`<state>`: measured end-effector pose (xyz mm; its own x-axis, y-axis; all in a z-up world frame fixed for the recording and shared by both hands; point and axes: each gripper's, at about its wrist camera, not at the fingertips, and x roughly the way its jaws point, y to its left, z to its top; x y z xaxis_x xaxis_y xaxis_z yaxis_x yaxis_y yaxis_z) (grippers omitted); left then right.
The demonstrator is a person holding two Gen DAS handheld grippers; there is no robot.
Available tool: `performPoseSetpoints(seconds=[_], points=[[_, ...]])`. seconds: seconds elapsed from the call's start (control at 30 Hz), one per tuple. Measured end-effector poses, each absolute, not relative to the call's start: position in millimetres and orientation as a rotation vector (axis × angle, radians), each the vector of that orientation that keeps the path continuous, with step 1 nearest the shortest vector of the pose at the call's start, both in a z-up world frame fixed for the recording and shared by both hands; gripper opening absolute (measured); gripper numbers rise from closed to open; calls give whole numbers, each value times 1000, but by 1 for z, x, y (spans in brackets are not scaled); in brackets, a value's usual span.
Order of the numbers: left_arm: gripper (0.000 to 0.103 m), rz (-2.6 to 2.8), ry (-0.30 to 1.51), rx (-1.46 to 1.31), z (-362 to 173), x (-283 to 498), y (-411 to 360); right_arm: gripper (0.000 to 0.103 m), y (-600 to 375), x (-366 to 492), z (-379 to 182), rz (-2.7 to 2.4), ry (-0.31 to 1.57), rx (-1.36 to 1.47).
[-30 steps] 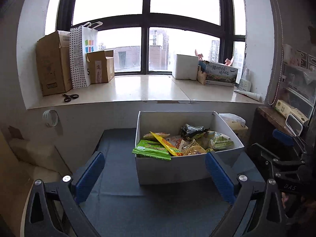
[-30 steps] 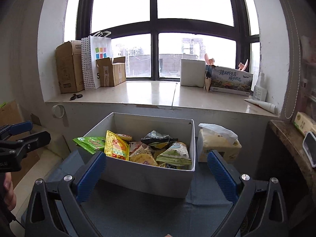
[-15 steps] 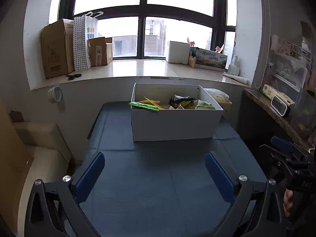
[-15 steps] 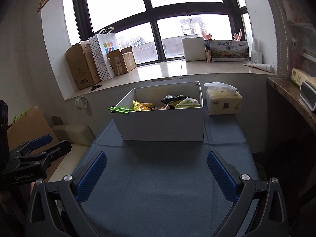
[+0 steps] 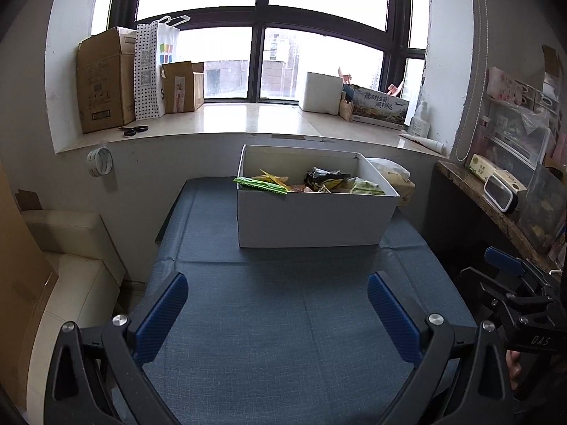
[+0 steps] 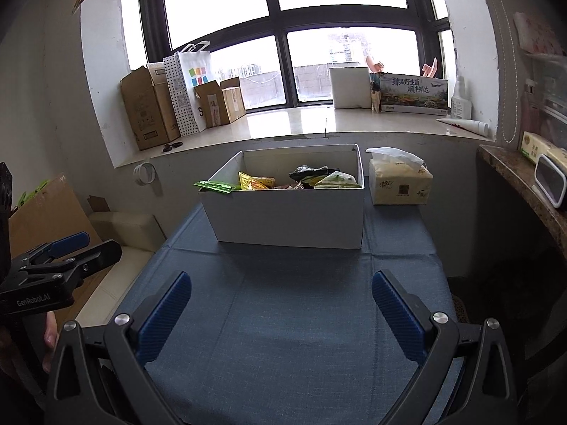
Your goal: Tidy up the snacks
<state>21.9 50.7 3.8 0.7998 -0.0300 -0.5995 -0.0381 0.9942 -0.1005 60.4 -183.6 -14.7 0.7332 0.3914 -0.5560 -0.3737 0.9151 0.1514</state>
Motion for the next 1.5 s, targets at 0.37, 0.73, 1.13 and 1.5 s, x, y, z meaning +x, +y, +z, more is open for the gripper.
performPoseSetpoints(seconds=[0.37,0.73,1.13,1.5], points=[[103,-9,639,-100,7,21,49,103,-184,58,-11,428,605,28],[103,-13,640,-100,6,20,48,103,-183,57,-10,437,604,24],[103,-15,643,-99,6,20,46,103,-183,56,-9,445,602,26],[103,-12,647,-98,5,20,45,103,-181,56,-11,449,606,25]])
